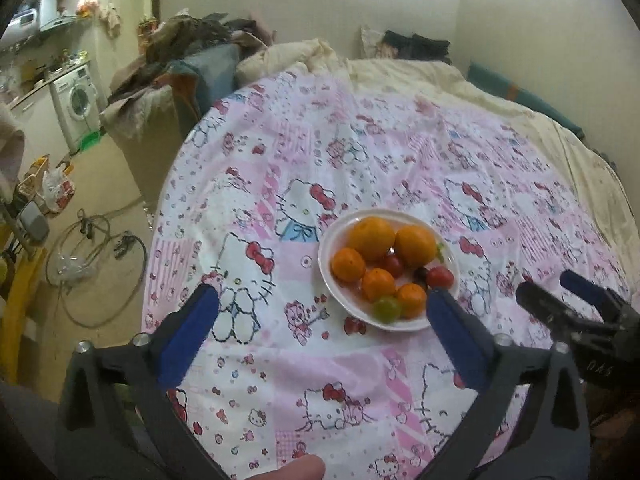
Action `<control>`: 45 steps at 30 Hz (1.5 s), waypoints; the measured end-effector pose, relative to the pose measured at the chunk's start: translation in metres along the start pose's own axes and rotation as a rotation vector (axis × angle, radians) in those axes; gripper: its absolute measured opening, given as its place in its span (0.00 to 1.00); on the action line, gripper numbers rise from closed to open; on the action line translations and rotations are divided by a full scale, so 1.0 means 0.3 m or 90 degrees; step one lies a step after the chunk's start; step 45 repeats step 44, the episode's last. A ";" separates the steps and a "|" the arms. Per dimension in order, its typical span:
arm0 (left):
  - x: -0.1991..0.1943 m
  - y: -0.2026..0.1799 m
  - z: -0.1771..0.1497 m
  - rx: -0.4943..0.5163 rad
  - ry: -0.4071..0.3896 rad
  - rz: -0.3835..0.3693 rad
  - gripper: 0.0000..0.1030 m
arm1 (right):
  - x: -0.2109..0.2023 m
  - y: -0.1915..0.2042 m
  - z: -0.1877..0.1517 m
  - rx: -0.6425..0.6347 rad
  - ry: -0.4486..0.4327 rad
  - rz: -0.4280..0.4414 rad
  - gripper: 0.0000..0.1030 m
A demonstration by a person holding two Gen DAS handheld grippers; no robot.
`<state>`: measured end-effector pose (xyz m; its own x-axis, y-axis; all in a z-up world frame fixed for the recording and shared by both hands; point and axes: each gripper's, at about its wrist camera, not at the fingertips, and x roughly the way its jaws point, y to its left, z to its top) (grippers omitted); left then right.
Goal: Organize fruits
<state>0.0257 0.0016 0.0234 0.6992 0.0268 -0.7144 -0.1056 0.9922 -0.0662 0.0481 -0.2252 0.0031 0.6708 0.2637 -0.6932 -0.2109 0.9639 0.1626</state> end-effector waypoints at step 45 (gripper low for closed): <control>0.038 0.003 -0.027 -0.010 0.032 0.015 1.00 | 0.028 0.004 -0.011 0.013 0.002 -0.005 1.00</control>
